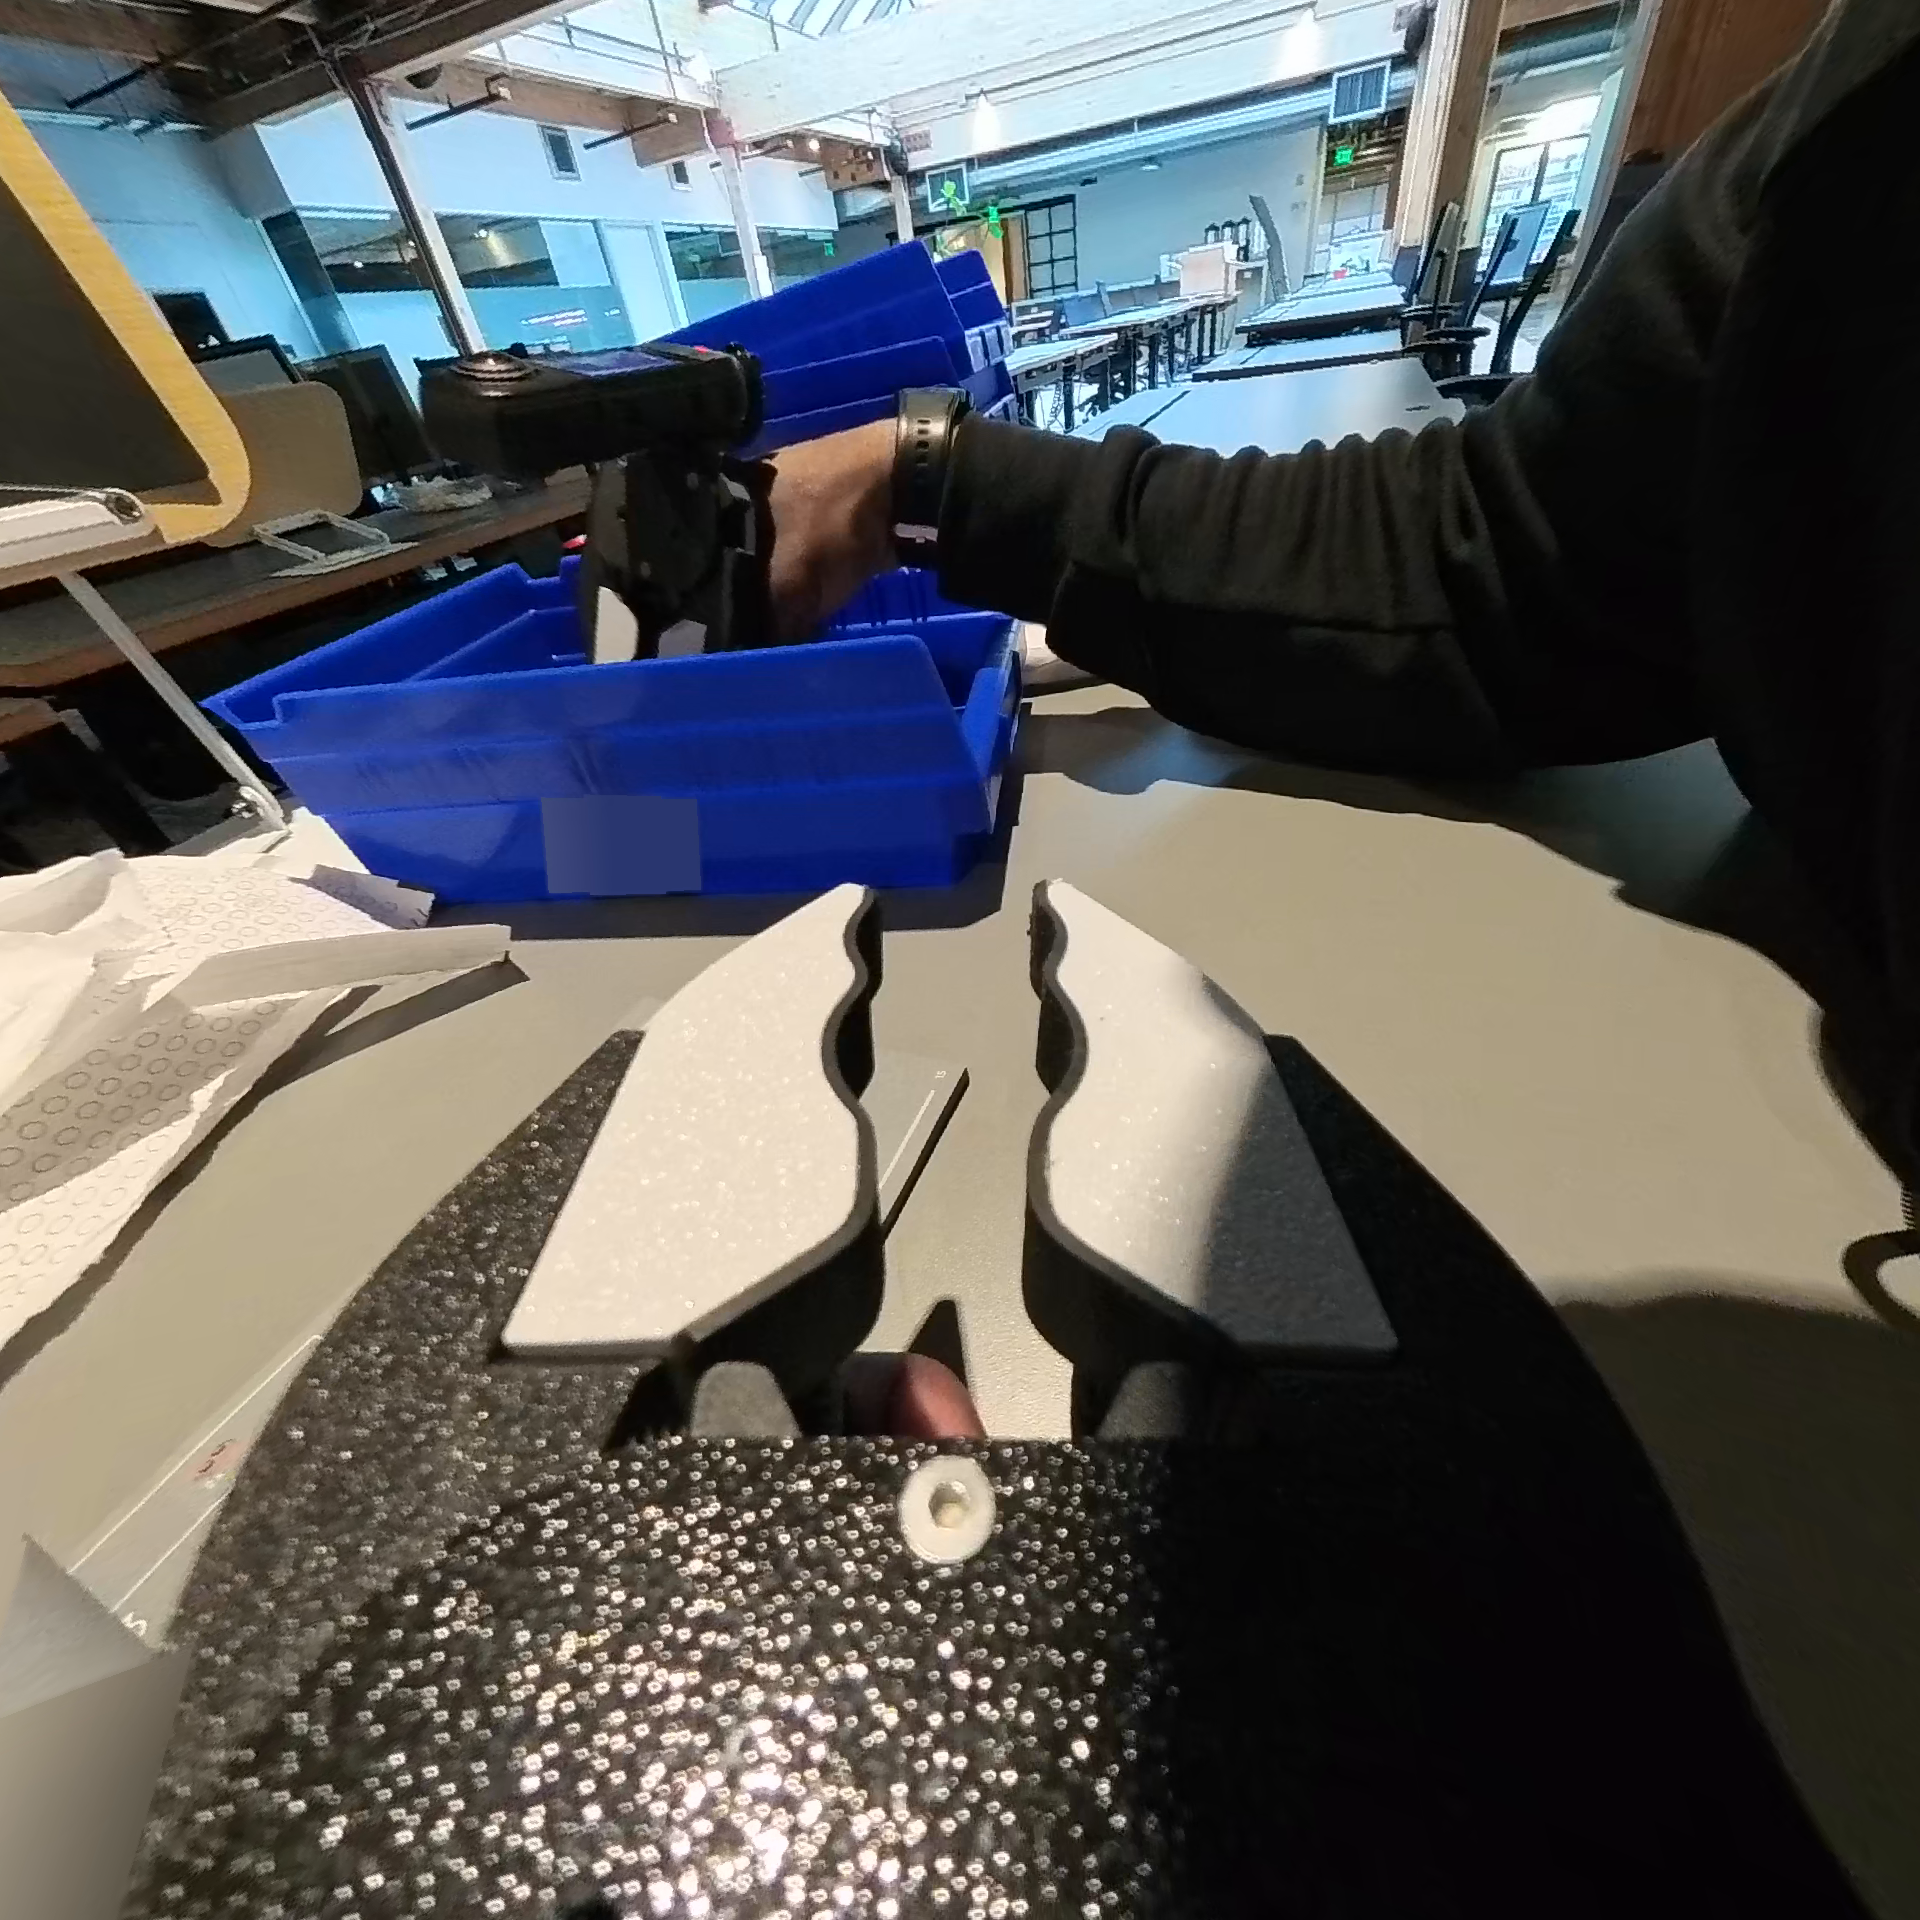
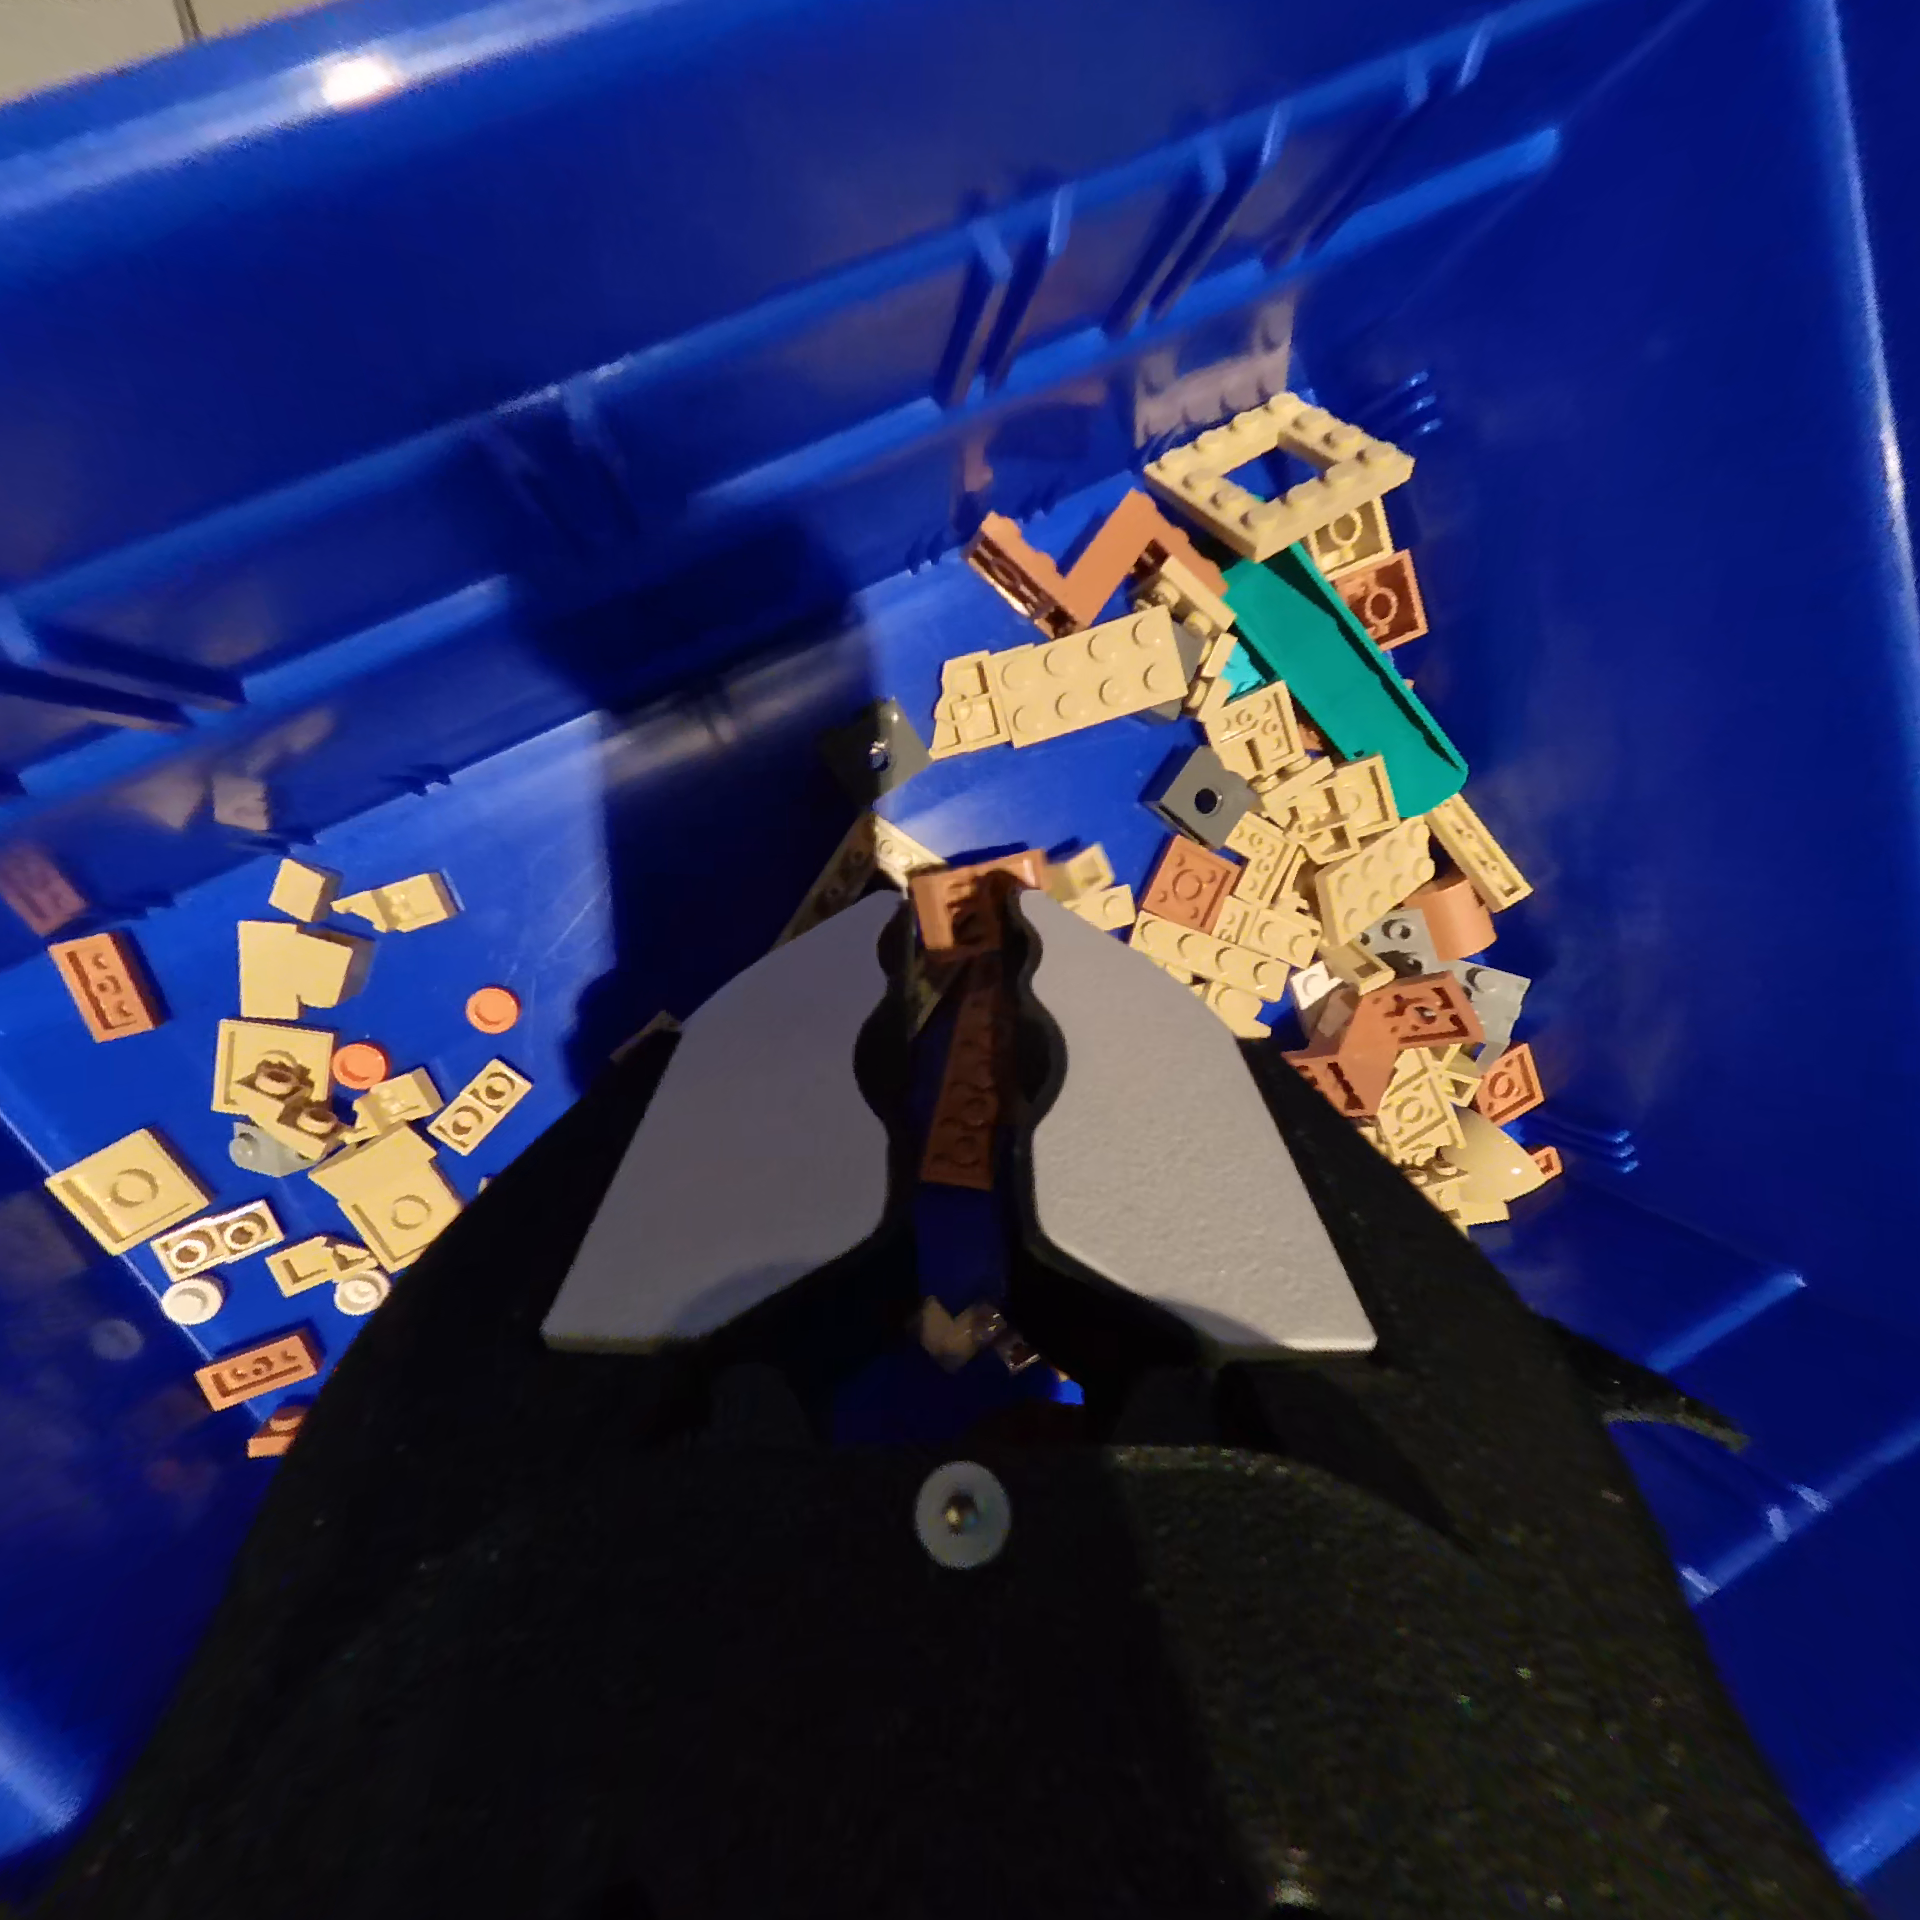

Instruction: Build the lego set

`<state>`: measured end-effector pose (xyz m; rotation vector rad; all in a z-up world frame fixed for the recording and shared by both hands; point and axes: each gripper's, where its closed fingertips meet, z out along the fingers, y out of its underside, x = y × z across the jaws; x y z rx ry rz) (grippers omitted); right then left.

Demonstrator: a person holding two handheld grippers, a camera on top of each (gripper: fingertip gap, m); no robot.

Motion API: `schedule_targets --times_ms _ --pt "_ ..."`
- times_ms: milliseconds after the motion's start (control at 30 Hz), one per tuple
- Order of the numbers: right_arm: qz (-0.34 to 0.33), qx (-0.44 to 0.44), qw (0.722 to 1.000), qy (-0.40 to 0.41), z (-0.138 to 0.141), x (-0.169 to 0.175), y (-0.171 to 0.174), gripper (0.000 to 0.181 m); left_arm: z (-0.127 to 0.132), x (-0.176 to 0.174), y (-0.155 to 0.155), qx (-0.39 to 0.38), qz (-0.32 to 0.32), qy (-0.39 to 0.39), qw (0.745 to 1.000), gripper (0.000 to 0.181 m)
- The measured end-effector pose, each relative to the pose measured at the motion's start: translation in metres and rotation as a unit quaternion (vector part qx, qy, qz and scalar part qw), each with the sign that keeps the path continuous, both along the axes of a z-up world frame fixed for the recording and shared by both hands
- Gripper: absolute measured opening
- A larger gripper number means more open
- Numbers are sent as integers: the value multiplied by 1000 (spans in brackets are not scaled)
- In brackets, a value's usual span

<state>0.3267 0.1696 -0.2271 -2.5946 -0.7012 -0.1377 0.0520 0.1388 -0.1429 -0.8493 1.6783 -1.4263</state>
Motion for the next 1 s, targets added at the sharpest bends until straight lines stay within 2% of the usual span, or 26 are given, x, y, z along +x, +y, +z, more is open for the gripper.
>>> schedule_targets --times_ms 300,1000 --pt "0 -9 1000 7 6 -2 -8 37 0 0 0 0 0 -1 1000 26" --pt "-31 -6 999 7 13 3 -7 36 4 1 7 -18 11 -7 1000 25"
